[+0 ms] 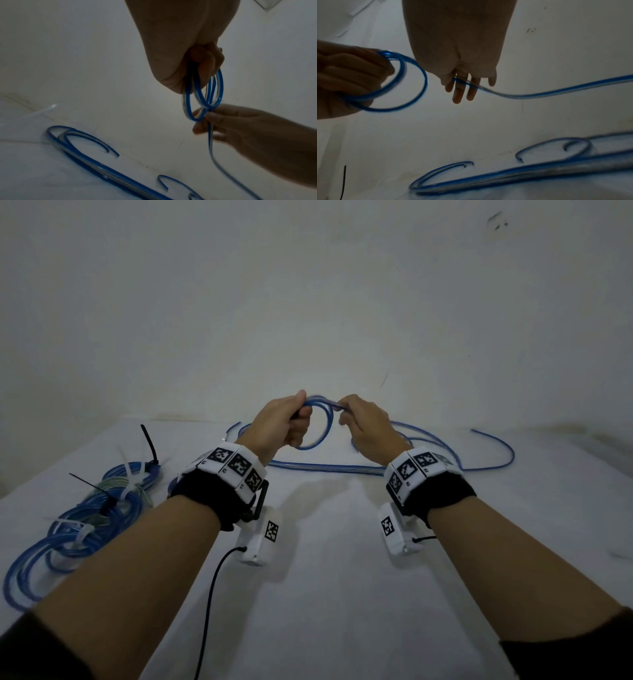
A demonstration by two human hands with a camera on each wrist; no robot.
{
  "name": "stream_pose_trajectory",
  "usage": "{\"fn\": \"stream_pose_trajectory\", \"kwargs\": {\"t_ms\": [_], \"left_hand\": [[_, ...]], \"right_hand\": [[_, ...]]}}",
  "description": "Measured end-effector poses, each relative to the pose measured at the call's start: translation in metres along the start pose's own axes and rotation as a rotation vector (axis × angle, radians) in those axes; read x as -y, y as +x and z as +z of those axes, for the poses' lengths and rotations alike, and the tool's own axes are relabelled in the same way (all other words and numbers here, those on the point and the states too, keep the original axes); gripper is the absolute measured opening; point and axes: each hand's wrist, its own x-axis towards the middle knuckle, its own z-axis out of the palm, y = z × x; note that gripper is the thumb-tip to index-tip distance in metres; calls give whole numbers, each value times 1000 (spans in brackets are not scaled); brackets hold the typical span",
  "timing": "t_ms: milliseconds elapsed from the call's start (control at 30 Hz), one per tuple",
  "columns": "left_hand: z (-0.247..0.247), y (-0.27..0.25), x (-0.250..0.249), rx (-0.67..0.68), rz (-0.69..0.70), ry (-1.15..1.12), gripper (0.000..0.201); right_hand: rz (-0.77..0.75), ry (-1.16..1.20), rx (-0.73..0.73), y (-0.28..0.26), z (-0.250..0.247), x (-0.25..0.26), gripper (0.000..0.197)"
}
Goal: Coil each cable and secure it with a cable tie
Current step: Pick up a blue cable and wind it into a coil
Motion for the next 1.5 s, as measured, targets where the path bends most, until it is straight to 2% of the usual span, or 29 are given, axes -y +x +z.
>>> {"fn": "stream_pose_trajectory", "kwargs": {"t_ms": [133, 267, 400, 500, 567, 700, 800, 1000, 1200, 1300, 1400, 1500], "left_hand": [[-9, 6, -7, -48, 31, -291, 43], [-16, 8, -9, -90, 31, -430, 41], [-17, 7, -2, -140, 79, -573, 33], [-23, 9, -6, -210, 147, -683, 34], [-26, 10, -9, -255, 191, -670, 35], [-15, 12, -11, -269, 263, -474, 31], [-5, 12, -15, -300, 333, -249, 29], [0, 12, -9, -286, 476, 251, 25], [-11, 5, -1, -246, 434, 858, 20], [-11, 2, 0, -173, 371, 993, 21], [-8, -2, 1, -147, 330, 1161, 22], [-7, -6, 1, -139, 273, 1119, 23]], "right_hand": [[159, 225, 55, -13, 8, -7, 2], [176, 297, 0, -16, 10, -8, 5], [157, 195, -61, -13, 9, -10, 19], [244, 148, -120, -17, 7, -16, 23], [267, 127, -190, -20, 5, -17, 27], [245, -78, -251, -19, 3, -7, 31], [217, -59, -210, -15, 3, 3, 30], [75, 38, 26, -9, 4, 22, 29], [-22, 63, 156, -6, -10, 37, 31], [-12, 40, 159, -7, -13, 43, 29], [-41, 26, 92, -10, -14, 50, 17], [-130, -4, 58, -15, -15, 50, 12]]}}
